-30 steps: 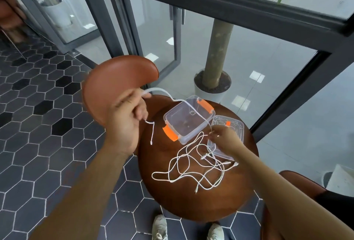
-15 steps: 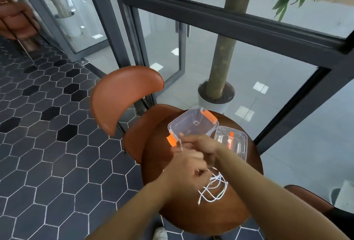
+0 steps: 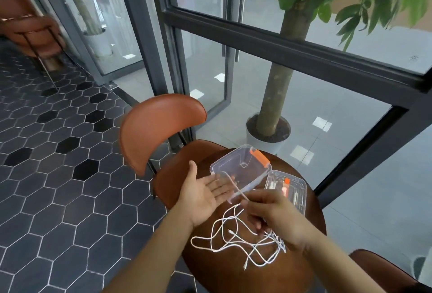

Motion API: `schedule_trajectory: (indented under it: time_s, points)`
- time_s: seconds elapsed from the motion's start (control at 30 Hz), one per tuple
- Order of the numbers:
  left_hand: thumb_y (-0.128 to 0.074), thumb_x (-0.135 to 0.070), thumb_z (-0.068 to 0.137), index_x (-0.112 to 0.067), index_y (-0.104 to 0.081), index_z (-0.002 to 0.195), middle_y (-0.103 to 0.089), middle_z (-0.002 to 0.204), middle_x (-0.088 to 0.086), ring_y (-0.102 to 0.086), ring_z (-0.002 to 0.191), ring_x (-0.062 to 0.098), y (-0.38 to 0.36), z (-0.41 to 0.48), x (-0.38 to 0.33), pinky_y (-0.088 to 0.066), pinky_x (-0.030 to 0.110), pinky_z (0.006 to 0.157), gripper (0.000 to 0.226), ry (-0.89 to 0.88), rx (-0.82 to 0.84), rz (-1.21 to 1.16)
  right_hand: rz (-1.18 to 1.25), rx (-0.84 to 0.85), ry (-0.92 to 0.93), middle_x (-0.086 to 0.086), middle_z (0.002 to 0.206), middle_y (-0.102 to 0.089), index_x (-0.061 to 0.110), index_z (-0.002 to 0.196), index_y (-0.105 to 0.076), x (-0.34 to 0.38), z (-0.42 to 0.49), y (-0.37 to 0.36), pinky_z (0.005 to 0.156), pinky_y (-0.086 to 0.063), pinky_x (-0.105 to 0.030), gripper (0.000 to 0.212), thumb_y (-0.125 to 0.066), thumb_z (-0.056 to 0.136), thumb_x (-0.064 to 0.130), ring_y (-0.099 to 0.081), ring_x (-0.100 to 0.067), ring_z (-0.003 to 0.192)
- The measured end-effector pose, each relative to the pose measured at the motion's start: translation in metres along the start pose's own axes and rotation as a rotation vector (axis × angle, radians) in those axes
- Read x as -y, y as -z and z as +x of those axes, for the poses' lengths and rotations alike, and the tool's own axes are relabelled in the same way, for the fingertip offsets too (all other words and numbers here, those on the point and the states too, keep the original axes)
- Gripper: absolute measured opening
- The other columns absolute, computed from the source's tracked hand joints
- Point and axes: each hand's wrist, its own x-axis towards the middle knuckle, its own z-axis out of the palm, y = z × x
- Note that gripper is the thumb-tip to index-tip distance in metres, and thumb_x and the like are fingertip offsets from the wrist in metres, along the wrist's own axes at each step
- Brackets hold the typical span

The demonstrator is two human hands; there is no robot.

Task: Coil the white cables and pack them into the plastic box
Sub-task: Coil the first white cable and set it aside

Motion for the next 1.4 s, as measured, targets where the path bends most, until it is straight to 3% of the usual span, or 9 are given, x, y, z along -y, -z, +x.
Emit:
schedule_trajectory:
  time_s: [0.13,0.27,0.37,0.47,0.63,0.83,1.0,1.27,1.4]
  points:
    - [-0.052,-0.046,0.098,0.007,-0.059,0.108,-0.069,0.097,0.02,-0.07,0.09,0.031,-0.016,0.009,-0.029,-0.063,0.046,0.077,0.055,-0.127,-0.056,-0.123,-0.276,0.104,-0.095,-0.003,0.065,-0.059,0.012,0.094,-0.077,-0.018,-0.024,-0.006,0.058,-0.046,-0.028,0.018,-0.062,0.098,0.022,-0.056,-0.014,0.06]
    - [-0.055,-0.029,0.1,-0.005,-0.06,0.116,-0.044,0.06,-0.001,-0.043,0.046,0.01,-0.023,0.003,-0.044,-0.047,0.024,0.049,0.029,-0.166,-0.109,-0.017,-0.529,0.211,-0.152,0.014,0.084,-0.076,0.018,0.087,-0.075,-0.04,-0.026,-0.005,0.085,-0.053,-0.021,0.024,-0.058,0.1,0.029,-0.07,-0.016,0.097]
    - [-0.052,-0.029,0.101,-0.009,-0.064,0.104,-0.037,0.053,-0.004,-0.034,0.04,0.007,-0.026,-0.001,-0.052,-0.036,0.02,0.044,0.023,-0.177,-0.05,-0.014,-0.603,0.112,-0.205,0.033,0.077,-0.068,0.038,0.076,-0.072,-0.049,-0.023,0.0,0.077,-0.041,-0.002,0.025,-0.061,0.095,0.05,-0.062,0.015,0.08]
    - [-0.049,-0.032,0.101,-0.011,-0.064,0.094,-0.032,0.051,-0.005,-0.032,0.037,0.007,-0.033,-0.014,-0.057,-0.035,0.019,0.037,0.027,-0.196,0.023,0.067,-0.571,0.042,-0.182,0.009,0.069,-0.069,0.025,0.087,-0.076,-0.055,-0.014,0.007,0.069,-0.052,-0.02,0.026,-0.063,0.095,0.046,-0.063,-0.001,0.061]
    - [-0.038,-0.043,0.104,-0.009,-0.064,0.12,-0.044,0.051,0.001,-0.054,0.046,0.017,-0.043,-0.031,-0.061,-0.055,0.033,0.053,0.045,-0.235,0.099,0.22,-0.764,-0.055,-0.152,0.0,0.076,-0.075,0.015,0.099,-0.075,-0.059,0.019,0.021,0.075,-0.059,-0.032,0.022,-0.055,0.099,0.025,-0.073,-0.015,0.072]
    - [-0.042,-0.037,0.098,-0.001,-0.076,0.097,-0.076,0.085,0.022,-0.076,0.074,0.032,-0.056,-0.054,-0.05,-0.063,0.041,0.069,0.049,-0.028,0.355,0.484,-0.991,-0.134,-0.15,-0.003,0.103,-0.077,0.015,0.109,-0.076,-0.021,0.059,0.029,0.07,-0.052,-0.023,0.027,-0.052,0.101,0.027,-0.071,-0.019,0.086]
    - [-0.041,-0.04,0.104,0.002,-0.061,0.122,-0.071,0.109,0.031,-0.072,0.098,0.041,-0.059,-0.048,-0.023,-0.058,0.05,0.089,0.051,0.114,0.28,1.045,-0.617,-0.289,-0.033,-0.003,0.065,-0.064,0.014,0.08,-0.068,0.047,0.071,0.043,0.051,-0.05,-0.03,0.023,-0.056,0.096,0.026,-0.06,-0.02,0.052]
    - [-0.033,-0.036,0.106,0.006,-0.054,0.135,-0.059,0.132,0.031,-0.056,0.127,0.043,-0.055,-0.037,-0.01,-0.043,0.05,0.112,0.055,-0.076,0.308,0.505,-0.262,-0.488,0.225,0.002,0.052,-0.055,0.014,0.068,-0.064,0.072,0.031,0.005,0.056,-0.046,-0.037,0.029,-0.062,0.094,0.028,-0.052,-0.015,0.046]
    - [-0.033,-0.038,0.104,0.003,-0.055,0.135,-0.063,0.132,0.025,-0.06,0.125,0.035,-0.06,-0.038,-0.007,-0.044,0.046,0.11,0.056,-0.147,0.291,0.543,-0.044,-0.478,0.211,-0.008,0.047,-0.053,0.005,0.081,-0.065,0.064,0.02,0.006,0.046,-0.045,-0.036,0.025,-0.058,0.098,0.022,-0.046,-0.022,0.036]
